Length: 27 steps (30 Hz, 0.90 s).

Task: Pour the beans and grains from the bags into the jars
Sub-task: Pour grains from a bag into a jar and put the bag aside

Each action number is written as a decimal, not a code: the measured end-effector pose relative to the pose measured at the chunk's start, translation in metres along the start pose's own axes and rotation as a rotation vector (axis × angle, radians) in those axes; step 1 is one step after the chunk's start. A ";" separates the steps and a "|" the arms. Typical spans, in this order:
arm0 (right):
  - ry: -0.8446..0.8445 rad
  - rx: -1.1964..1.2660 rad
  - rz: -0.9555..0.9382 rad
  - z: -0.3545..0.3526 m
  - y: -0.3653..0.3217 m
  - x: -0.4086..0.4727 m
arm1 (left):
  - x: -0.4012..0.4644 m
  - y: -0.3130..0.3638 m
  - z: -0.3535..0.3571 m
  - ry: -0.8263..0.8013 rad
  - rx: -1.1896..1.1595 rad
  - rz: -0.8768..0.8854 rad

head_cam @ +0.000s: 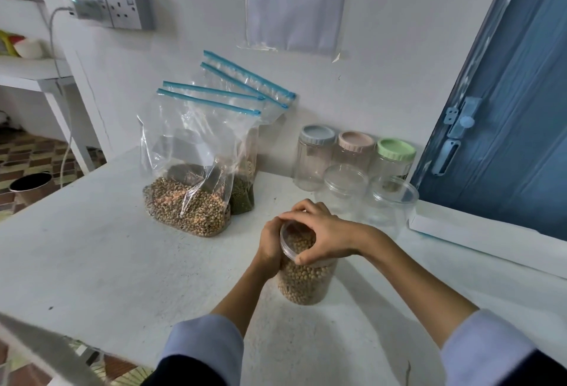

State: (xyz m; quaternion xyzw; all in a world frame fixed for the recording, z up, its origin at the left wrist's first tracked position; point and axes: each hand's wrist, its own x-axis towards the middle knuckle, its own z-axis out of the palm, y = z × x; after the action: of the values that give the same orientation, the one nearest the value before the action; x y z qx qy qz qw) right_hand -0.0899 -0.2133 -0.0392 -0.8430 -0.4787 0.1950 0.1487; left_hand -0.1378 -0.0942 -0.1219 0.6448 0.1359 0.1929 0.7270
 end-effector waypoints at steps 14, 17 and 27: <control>0.481 -0.131 0.333 0.029 -0.010 0.014 | -0.016 -0.001 0.007 0.031 -0.062 -0.058; 0.452 -0.168 0.300 0.030 -0.013 0.019 | -0.009 -0.010 0.013 0.112 -0.052 -0.027; 0.253 -0.136 -0.093 0.018 0.006 -0.011 | -0.001 0.007 0.007 -0.220 0.164 -0.092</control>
State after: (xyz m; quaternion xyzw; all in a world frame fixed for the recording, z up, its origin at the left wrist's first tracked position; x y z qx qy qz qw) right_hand -0.0989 -0.2252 -0.0556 -0.8460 -0.5066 0.0474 0.1594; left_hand -0.1362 -0.0996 -0.1140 0.7124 0.1001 0.0755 0.6905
